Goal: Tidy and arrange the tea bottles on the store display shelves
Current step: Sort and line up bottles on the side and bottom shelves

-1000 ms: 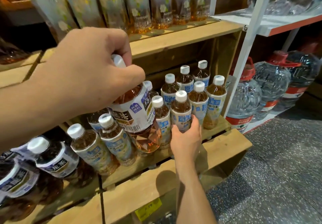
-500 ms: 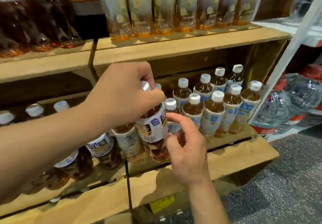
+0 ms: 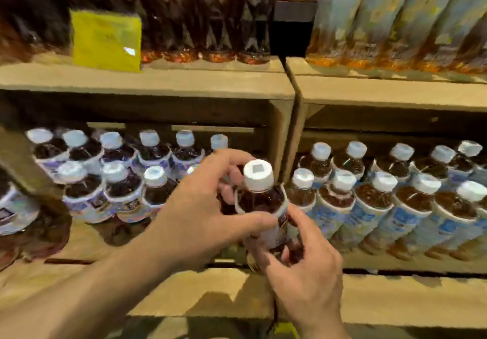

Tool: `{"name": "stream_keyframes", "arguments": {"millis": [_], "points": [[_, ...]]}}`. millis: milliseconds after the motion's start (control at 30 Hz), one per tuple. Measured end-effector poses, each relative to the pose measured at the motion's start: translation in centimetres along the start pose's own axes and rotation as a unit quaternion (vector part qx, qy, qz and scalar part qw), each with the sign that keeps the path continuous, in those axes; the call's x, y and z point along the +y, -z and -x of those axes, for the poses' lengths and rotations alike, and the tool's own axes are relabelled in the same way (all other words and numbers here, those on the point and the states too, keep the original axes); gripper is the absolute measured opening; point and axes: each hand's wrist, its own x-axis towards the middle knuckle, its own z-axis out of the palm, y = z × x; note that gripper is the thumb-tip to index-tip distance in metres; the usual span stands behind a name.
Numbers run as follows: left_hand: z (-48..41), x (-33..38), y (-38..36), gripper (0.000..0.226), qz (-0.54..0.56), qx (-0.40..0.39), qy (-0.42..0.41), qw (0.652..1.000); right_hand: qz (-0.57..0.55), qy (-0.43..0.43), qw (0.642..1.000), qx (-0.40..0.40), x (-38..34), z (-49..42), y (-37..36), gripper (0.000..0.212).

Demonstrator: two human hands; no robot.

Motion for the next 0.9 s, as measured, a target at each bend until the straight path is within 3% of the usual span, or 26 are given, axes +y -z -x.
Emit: {"name": "stream_keyframes", "arguments": {"millis": [133, 367, 567, 700, 767, 900], "points": [[2.8, -3.8, 2.5, 0.069, 0.054, 0.016, 0.064, 0.996, -0.021, -0.006, 0.999, -0.037, -1.7, 0.6, -4.0, 0.075], [5.4, -5.7, 6.8, 0.061, 0.0, 0.098, 0.083, 0.992, -0.078, -0.002, 0.99, -0.116, -4.0, 1.4, -9.6, 0.065], [7.9, -7.4, 10.3, 0.063, -0.043, 0.171, 0.123, 0.977, -0.132, 0.002, 0.982, -0.136, -6.6, 2.8, -14.9, 0.07], [9.8, -8.7, 11.9, 0.065, -0.03, 0.215, 0.138, 0.966, -0.175, 0.022, 0.97, -0.168, -8.6, 3.4, -16.9, 0.06], [10.6, -9.1, 12.3, 0.067, -0.019, 0.237, 0.138, 0.961, -0.183, 0.014, 0.967, -0.177, -9.1, 3.9, -17.7, 0.065], [12.0, -10.3, 13.2, 0.066, -0.055, 0.294, 0.152, 0.942, -0.194, -0.038, 0.941, -0.274, -10.3, 4.6, -19.6, 0.074]]}}
